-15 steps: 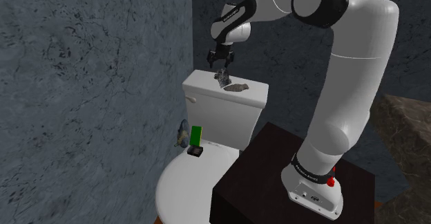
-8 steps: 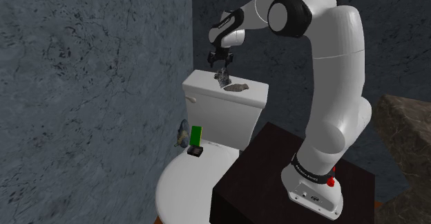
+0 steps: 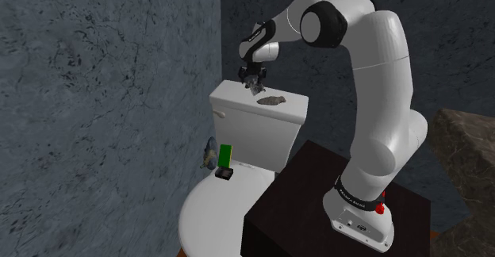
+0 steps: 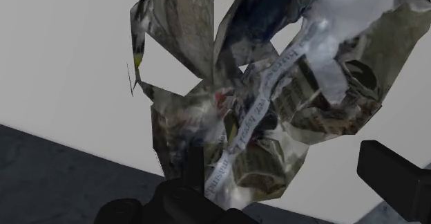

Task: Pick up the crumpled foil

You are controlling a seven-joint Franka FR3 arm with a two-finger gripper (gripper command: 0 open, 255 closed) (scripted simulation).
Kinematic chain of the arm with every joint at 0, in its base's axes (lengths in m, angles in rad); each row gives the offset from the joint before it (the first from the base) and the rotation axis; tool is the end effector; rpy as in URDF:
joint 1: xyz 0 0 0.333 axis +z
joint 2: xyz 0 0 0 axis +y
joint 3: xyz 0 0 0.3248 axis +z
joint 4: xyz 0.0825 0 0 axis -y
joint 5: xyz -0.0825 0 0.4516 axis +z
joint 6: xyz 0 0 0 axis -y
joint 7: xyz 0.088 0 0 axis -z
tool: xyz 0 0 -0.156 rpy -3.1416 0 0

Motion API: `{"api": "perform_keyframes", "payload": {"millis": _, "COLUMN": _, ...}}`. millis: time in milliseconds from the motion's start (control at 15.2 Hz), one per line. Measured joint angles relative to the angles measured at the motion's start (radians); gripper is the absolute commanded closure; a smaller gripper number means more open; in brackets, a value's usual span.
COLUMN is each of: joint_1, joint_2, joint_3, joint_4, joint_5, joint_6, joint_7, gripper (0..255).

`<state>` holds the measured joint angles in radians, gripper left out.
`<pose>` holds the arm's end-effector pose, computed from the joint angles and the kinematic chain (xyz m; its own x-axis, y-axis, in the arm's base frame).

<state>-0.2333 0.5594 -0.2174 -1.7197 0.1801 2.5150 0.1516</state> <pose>0.6925 -0.3193 0.2110 0.7444 -0.6221 0.2427 -0.6282 -0.7756 -0.0611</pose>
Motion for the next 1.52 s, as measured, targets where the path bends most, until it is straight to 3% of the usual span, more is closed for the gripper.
{"api": "perform_keyframes", "payload": {"millis": 66, "joint_1": 0.000, "joint_2": 0.003, "joint_3": 0.001, "joint_4": -0.003, "joint_5": 0.001, "joint_6": 0.003, "joint_7": 0.000, "gripper": 255}}
{"api": "perform_keyframes", "payload": {"millis": 726, "joint_1": -0.001, "joint_2": 0.006, "joint_3": 0.003, "joint_4": -0.003, "joint_5": 0.003, "joint_6": 0.007, "joint_7": -0.002, "gripper": 255}}
{"api": "perform_keyframes", "payload": {"millis": 1518, "joint_1": 0.012, "joint_2": -0.076, "joint_3": -0.018, "joint_4": 0.022, "joint_5": -0.026, "joint_6": -0.103, "joint_7": 0.018, "gripper": 255}}
